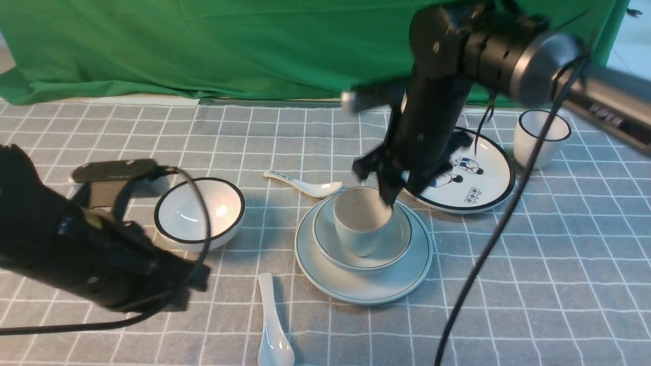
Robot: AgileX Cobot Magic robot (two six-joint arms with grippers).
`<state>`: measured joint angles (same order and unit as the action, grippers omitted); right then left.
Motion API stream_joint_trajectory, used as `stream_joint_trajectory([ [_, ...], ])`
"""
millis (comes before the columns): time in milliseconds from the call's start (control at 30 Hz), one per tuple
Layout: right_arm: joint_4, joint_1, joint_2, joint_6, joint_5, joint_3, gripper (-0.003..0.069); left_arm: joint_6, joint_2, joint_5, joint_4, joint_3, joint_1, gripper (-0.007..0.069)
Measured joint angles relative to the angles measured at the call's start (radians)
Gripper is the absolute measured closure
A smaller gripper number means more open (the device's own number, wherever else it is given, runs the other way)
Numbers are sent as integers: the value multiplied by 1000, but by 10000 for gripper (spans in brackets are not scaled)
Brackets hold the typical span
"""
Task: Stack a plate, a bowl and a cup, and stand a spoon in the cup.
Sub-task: Use the right arm to put the blue teacup into the blue rice bowl in the middle, then use the left arm to grab a blue soup spoon
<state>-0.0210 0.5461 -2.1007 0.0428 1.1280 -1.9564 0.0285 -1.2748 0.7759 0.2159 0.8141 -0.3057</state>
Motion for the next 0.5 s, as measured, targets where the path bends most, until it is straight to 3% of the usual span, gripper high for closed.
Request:
stream_joint_trajectory([
  [33, -68, 0, 58, 0, 1, -12, 272, 9, -29, -11, 17, 19, -41, 615],
  [133, -114, -4, 136, -3, 2, -11, 300, -10, -73, -14, 16, 52, -83, 615],
  [300, -150, -32, 422, -3, 3, 131, 508, -71, -210, -13, -7, 174, -143, 615],
  [367, -157, -47, 562, -1, 3, 282, 599, -118, -261, 4, -18, 223, -147, 615],
  [500, -158, -53, 835, 26, -32, 575, 632, -185, -362, 57, -62, 282, -149, 583],
])
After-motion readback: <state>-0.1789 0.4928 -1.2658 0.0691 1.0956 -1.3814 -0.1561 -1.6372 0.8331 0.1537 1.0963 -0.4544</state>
